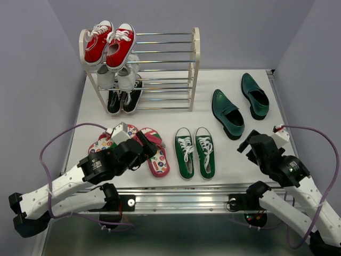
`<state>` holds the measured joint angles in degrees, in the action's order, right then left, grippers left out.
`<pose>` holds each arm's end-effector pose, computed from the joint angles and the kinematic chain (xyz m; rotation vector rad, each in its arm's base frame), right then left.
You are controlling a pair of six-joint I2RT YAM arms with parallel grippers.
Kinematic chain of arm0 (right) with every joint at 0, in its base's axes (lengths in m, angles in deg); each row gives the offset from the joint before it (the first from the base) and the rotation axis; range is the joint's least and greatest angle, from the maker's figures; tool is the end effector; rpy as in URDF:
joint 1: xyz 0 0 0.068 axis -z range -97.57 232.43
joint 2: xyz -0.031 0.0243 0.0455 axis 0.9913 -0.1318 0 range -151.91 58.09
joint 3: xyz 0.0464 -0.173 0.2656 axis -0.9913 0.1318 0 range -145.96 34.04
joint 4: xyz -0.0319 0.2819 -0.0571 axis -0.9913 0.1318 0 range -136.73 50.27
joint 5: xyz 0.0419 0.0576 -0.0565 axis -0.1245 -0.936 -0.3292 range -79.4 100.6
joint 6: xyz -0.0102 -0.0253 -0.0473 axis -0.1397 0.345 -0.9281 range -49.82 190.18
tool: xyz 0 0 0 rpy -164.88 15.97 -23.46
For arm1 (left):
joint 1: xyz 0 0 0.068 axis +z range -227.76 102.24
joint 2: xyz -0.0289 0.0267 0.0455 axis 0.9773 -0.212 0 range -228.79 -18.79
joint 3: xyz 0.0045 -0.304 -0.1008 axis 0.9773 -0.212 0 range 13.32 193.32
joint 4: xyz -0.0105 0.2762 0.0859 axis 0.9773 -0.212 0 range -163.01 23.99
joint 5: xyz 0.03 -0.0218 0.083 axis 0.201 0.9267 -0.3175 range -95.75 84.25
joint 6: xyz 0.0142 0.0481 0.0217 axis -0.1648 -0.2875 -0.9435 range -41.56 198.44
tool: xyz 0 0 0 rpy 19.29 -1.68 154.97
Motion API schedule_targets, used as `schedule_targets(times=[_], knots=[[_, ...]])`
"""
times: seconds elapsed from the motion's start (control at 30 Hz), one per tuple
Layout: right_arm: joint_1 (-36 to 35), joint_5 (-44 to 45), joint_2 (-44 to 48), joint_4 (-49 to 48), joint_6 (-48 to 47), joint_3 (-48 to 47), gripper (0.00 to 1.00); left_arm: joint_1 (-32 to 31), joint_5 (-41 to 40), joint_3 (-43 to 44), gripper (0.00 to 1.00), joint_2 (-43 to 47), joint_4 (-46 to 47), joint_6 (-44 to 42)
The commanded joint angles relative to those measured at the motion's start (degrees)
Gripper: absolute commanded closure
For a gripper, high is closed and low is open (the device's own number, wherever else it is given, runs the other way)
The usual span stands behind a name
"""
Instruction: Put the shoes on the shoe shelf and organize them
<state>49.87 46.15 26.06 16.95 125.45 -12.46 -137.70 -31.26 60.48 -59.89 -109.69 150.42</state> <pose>0.0734 0.0216 0.3276 0.6964 2.1238 0.0597 0.0816 -0.1097 0.3424 -0.4875 2.2211 -0.8071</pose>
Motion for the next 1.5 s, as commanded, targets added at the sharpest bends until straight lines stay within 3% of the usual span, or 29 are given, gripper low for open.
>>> schedule_targets(times=[0.0, 0.23, 0.43, 0.57, 0.87, 1.33, 1.47], knots=[[0.04, 1.89, -2.59, -0.93, 0.72, -0.52, 0.0, -0.17, -0.42, 0.3, 0.01, -1.34, -0.97, 0.96], [0.04, -0.31, -5.4, -3.65, -1.39, -0.34, 0.0, -0.17, 6.34, 1.53, 0.01, -12.58, 7.64, -3.6], [0.04, -3.38, -12.51, -8.83, -4.37, -0.43, 0.0, -5.35, 9.43, 5.92, 0.01, -27.52, 16.25, -5.36], [0.04, -2.24, -14.9, -8.75, -5.43, -0.78, 0.0, -8.61, 8.65, 13.74, 0.01, -38.93, 14.25, -6.86], [0.04, -1.19, -12.53, -9.71, -5.87, 1.5, 0.0, -11.42, 8.9, 24.2, 0.01, -53.8, 8.19, -8.44], [0.04, -0.75, -12.88, -9.98, -4.73, 2.55, 0.0, -11.6, 9.43, 24.47, 0.02, -57.51, 7.03, -7.65], [0.04, -0.39, -12.79, -9.98, -4.2, 2.82, 0.0, -11.6, 10.05, 24.48, 0.11, -58.83, 6.94, -8.09]])
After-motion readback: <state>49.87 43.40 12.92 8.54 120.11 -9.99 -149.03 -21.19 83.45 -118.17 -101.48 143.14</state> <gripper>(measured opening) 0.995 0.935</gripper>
